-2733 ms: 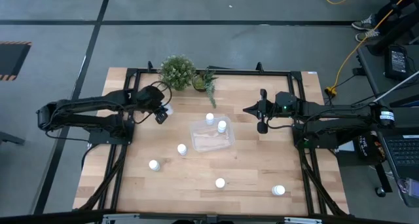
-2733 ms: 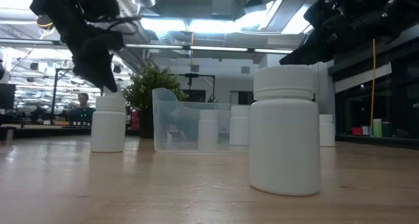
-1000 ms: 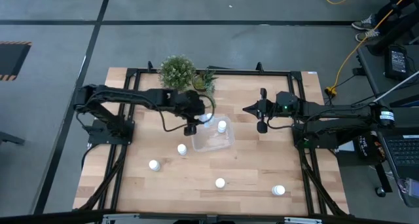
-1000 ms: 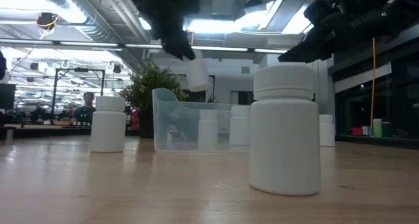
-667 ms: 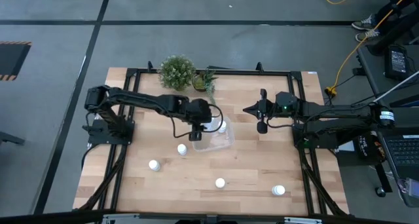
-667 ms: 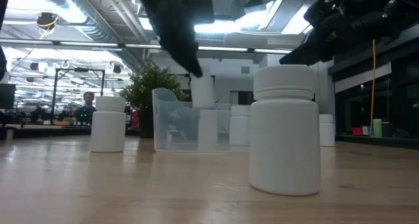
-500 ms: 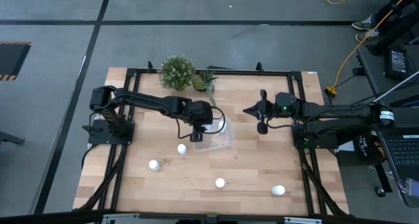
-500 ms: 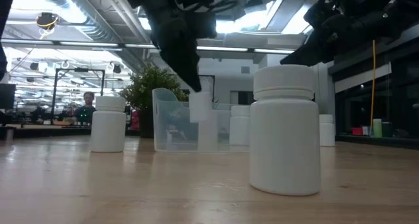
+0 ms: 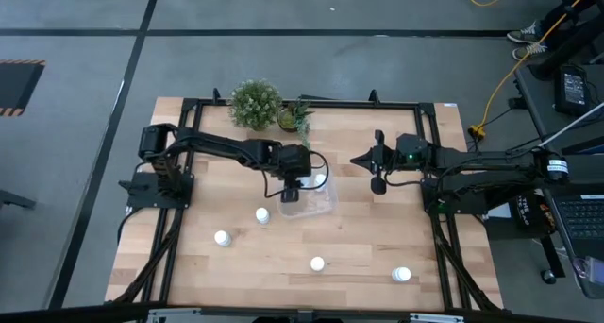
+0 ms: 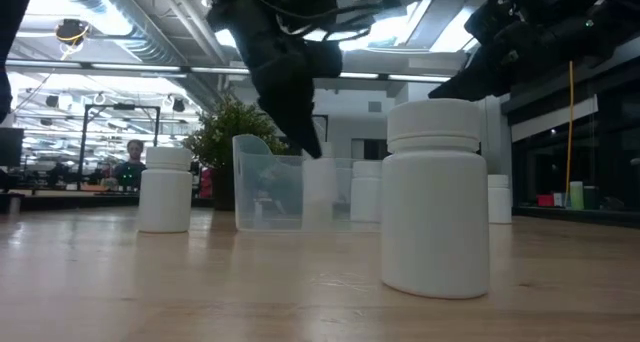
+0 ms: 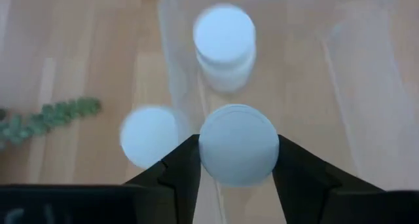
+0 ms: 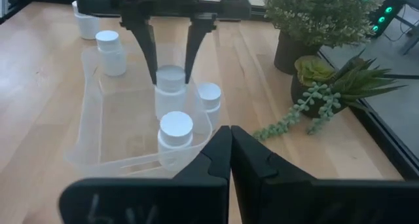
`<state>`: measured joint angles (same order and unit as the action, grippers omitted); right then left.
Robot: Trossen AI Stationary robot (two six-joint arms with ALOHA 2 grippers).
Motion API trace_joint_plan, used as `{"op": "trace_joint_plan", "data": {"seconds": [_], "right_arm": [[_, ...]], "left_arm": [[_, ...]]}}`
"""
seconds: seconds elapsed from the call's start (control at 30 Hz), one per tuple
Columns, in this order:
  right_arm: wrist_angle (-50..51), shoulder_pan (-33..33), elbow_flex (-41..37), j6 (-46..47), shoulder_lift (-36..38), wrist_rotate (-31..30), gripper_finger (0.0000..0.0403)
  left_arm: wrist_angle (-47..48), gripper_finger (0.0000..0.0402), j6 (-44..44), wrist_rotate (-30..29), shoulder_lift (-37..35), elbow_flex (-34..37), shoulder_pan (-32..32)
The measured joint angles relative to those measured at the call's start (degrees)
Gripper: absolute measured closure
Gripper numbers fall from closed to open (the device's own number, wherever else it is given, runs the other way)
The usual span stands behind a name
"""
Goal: Pick and place pill bottles into a basket
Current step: Put the white pill bottle into the transparent bin
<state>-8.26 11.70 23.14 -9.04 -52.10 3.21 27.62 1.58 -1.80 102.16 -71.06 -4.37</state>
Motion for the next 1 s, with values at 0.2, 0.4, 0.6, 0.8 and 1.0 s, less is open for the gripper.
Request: {"op": "trace_joint_plan", "data": {"seconds": [0.2,0.4,0.6,0.8,1.0], "right_arm": [[0.27,0.00,-0.07,-0.16,0.00,0.01,0.0392],[0.33,0.00,-0.07,-0.20,-0.01,-0.01,0.0392],[0.31,0.00,-0.07,-0.20,0.00,-0.03,0.0392],[0.30,0.00,-0.07,-0.20,0.00,-0.03,0.0392],[0.31,0.00,-0.07,-0.20,0.01,-0.03,0.0392]], "left_arm": [[-0.64,0.0247,-1.00,0.28,0.56,0.38,-0.39],[-1.11,0.0247,-1.33,0.34,1.19,0.40,-0.39],[-1.36,0.0246,-1.37,0.34,1.12,0.40,-0.37],[-2.03,0.0243,-0.82,0.32,1.10,0.40,-0.34],[-2.60,0.0230,-0.80,-0.03,1.10,0.40,-0.34]]}}
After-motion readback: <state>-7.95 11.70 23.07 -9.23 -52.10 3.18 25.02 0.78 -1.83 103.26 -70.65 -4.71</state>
